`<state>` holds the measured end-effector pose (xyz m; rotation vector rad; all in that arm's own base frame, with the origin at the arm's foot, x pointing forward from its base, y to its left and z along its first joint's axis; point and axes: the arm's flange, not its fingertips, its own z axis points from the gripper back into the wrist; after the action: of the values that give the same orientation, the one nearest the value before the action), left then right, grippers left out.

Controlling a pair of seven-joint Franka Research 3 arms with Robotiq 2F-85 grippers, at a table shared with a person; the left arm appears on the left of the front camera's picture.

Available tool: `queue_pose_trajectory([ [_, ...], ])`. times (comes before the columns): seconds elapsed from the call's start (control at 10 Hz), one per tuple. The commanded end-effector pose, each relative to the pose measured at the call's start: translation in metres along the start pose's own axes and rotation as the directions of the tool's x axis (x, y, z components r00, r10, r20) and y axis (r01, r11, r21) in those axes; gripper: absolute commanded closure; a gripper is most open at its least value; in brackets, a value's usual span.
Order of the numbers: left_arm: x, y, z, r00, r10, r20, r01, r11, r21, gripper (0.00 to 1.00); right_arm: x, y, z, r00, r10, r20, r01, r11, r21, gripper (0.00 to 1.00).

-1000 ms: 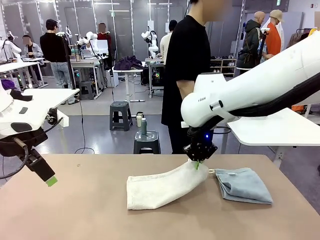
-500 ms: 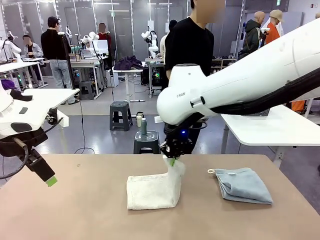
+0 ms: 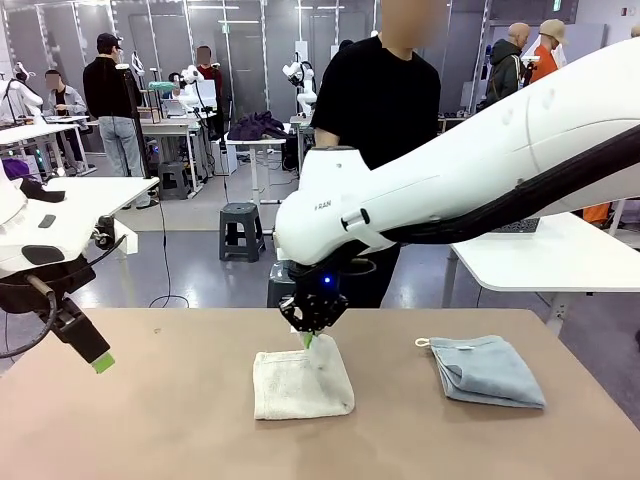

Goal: Fold the towels and place them in the basket.
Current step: When a person lays out a Towel with hook on the table, fold it in half twice.

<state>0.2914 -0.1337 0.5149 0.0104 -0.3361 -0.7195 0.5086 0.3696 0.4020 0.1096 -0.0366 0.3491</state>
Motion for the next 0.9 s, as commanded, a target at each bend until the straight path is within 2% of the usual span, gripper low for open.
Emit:
queue_pose_trajectory([
  [0.0, -0.001, -0.002, 0.001, 1.0, 0.017, -0.009, -0.017, 1.0, -0.004, 0.0, 0.012, 0.02, -0.012, 0.998, -0.058, 0.027, 0.059, 0.998, -0.036, 1.0],
  [0.4, -0.001, -0.002, 0.001, 1.0, 0.017, -0.009, -0.017, 1.0, -0.004, 0.0, 0.022, 0.043, -0.041, 0.994, -0.107, 0.036, 0.11, 0.991, -0.08, 1.0],
  [0.5, -0.001, -0.002, 0.001, 1.0, 0.017, -0.009, -0.017, 1.0, -0.004, 0.0, 0.022, 0.047, -0.047, 0.994, -0.099, 0.036, 0.102, 0.989, -0.107, 0.8],
  [0.8, -0.001, -0.002, 0.001, 1.0, 0.017, -0.009, -0.017, 1.0, -0.004, 0.0, 0.021, 0.048, -0.047, 0.995, -0.089, 0.036, 0.092, 0.993, -0.081, 0.38],
])
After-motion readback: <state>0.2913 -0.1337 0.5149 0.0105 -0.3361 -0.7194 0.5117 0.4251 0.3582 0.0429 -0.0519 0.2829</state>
